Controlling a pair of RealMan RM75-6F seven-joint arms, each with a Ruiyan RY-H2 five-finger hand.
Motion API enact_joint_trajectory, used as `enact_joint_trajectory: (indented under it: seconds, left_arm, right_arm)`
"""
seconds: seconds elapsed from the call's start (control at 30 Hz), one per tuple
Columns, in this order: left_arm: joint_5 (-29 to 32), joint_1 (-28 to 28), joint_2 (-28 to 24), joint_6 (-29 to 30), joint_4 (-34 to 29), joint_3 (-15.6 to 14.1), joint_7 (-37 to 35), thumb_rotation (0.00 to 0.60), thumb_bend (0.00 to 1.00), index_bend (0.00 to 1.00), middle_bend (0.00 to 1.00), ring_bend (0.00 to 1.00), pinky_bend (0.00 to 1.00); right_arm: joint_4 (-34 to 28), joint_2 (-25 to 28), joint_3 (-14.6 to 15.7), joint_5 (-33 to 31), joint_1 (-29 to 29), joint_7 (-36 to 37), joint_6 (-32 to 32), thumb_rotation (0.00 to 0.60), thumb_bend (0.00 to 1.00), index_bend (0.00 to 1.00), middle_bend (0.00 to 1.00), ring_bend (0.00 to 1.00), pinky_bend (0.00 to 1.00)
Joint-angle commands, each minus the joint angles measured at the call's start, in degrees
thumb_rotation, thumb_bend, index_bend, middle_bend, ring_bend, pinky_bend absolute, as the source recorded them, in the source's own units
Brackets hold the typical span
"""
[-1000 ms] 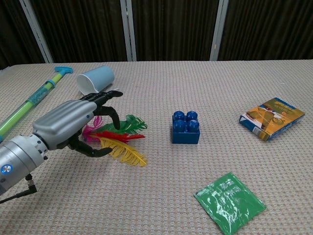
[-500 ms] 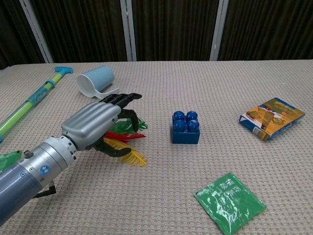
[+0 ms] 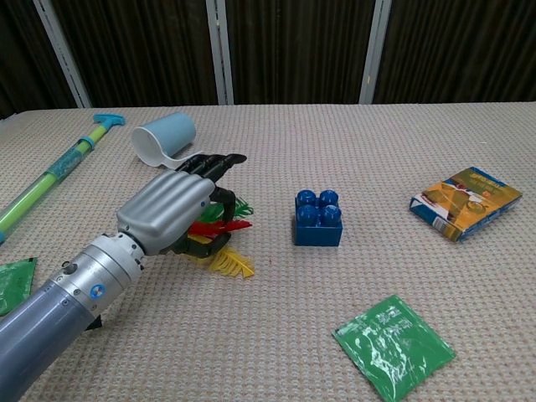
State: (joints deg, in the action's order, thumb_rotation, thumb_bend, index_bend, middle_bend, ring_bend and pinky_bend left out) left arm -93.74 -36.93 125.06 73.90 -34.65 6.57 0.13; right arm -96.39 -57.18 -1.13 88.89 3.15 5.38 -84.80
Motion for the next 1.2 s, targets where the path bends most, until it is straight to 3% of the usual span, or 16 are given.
enact_joint_trajectory:
  seconds: [0.03,0.3,0.57,0.8,0.83,0.9,0.97,1.03,1.2]
  left_arm:
    - [-0.01,-0.28,1.32,1.92,1.89,-0.22,-1.01,0.6,0.49,0.72,0.0,0.0,0.0]
    - [-2.36,2.71,-3.16,14.31,-2.08,-1.37,-5.01,0.6,0.5,0.75,0.0,0.0,0.0]
    - [-3.68,8.47,-14.12,25.07,-12.37,-2.64,-7.04,0.6,0.5,0.76,0.0,0.0,0.0]
    - [-4.04,14.26,-22.39,30.86,-16.16,-4.78,-8.82,0.6,0.49,0.74,0.0,0.0,0.0]
    - [-4.21,14.95,-23.28,31.71,-15.91,-5.03,-8.94,0.6,0.49,0.71,0.0,0.0,0.0]
    - [-4.54,16.15,-24.9,33.46,-15.4,-5.34,-9.52,0.6,0.46,0.53,0.0,0.0,0.0]
    - [-4.57,17.05,-26.13,34.73,-15.45,-5.36,-10.29,0.6,0.39,0.24,0.0,0.0,0.0]
    - [-4.15,18.06,-27.69,35.31,-16.53,-5.41,-11.27,0.6,0.34,0.08,0.0,0.0,0.0]
    - [-1.46,22.39,-36.41,33.57,-28.2,-7.17,-9.15,0.6,0.32,0.03,0.0,0.0,0.0]
  right_arm:
    - [-0.08,0.15,0.05,0.15,-0.15,0.09,-0.24,0.6,0.0,0.0,0.0,0.0,0.0]
    - [-0.11,0.02,-0.07,0.14,-0.45,-0.45,-0.79,0.6,0.0,0.0,0.0,0.0,0.0]
    - [-0.91,-1.07,-0.12,-0.38,0.1,-3.98,0.47,0.6,0.0,0.0,0.0,0.0,0.0]
    - [-1.76,-2.18,-0.17,-0.57,0.66,-7.01,1.41,0.6,0.0,0.0,0.0,0.0,0.0]
    - [-1.85,-2.3,-0.2,-0.6,0.71,-7.27,1.47,0.6,0.0,0.0,0.0,0.0,0.0]
    - [-1.99,-2.51,-0.26,-0.67,0.8,-7.8,1.56,0.6,0.0,0.0,0.0,0.0,0.0]
    - [-2.07,-2.7,-0.31,-0.88,0.92,-8.25,1.81,0.6,0.0,0.0,0.0,0.0,0.0]
    - [-2.11,-2.89,-0.36,-1.19,1.05,-8.71,2.15,0.6,0.0,0.0,0.0,0.0,0.0]
    - [-2.27,-3.38,-0.38,-1.58,1.34,-10.47,2.73,0.6,0.0,0.0,0.0,0.0,0.0]
